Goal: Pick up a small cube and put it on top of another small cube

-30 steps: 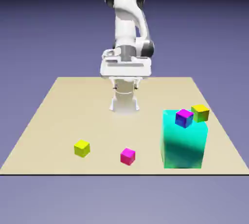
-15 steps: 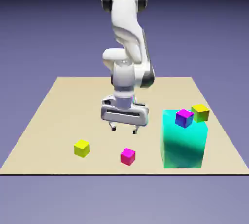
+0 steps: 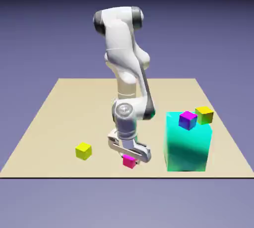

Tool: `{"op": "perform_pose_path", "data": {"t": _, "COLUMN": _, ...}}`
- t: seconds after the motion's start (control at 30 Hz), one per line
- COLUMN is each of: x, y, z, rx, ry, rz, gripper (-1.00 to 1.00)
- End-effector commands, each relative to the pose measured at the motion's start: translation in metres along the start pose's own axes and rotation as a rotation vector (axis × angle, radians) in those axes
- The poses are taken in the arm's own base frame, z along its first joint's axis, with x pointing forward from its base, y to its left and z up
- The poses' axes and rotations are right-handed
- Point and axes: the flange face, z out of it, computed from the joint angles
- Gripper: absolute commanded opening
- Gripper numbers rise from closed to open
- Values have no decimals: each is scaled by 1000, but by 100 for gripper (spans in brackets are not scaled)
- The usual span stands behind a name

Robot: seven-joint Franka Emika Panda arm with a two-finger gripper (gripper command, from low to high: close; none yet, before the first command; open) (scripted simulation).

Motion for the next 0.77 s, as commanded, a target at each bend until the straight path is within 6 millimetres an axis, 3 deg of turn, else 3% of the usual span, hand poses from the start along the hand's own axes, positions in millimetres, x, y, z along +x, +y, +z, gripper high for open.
{"op": "perform_pose_path", "data": {"t": 0.0, "x": -1, "y": 1, "z": -15, "rx": -1, "ry": 0, "rz": 0, "gripper": -100}}
{"op": "perform_pose_path", "data": {"t": 0.07, "x": -2, "y": 3, "z": -40, "rx": -1, "ry": 1, "rz": -1, "gripper": -100}}
{"op": "perform_pose_path", "data": {"t": 0.1, "x": -2, "y": 3, "z": -40, "rx": -1, "ry": 1, "rz": -1, "gripper": -100}}
{"op": "perform_pose_path", "data": {"t": 0.3, "x": 133, "y": 68, "z": -82, "rx": 36, "ry": -34, "rz": 389, "gripper": -100}}
{"op": "perform_pose_path", "data": {"t": 0.4, "x": 190, "y": 116, "z": -102, "rx": 68, "ry": -68, "rz": 580, "gripper": -100}}
{"op": "perform_pose_path", "data": {"t": 0.43, "x": 200, "y": 126, "z": -106, "rx": 76, "ry": -76, "rz": 618, "gripper": -100}}
{"op": "perform_pose_path", "data": {"t": 0.47, "x": 200, "y": 126, "z": -106, "rx": 76, "ry": -76, "rz": 618, "gripper": -100}}
{"op": "perform_pose_path", "data": {"t": 0.6, "x": 200, "y": 119, "z": -42, "rx": 76, "ry": -76, "rz": 618, "gripper": -100}}
{"op": "perform_pose_path", "data": {"t": 0.63, "x": 200, "y": 119, "z": -37, "rx": 76, "ry": -76, "rz": 618, "gripper": -100}}
{"op": "perform_pose_path", "data": {"t": 0.67, "x": 200, "y": 119, "z": -37, "rx": 76, "ry": -76, "rz": 618, "gripper": 100}}
{"op": "perform_pose_path", "data": {"t": 0.7, "x": 200, "y": 119, "z": -37, "rx": 76, "ry": -76, "rz": 618, "gripper": 100}}
{"op": "perform_pose_path", "data": {"t": 0.73, "x": 200, "y": 120, "z": -52, "rx": 77, "ry": -77, "rz": 618, "gripper": 100}}
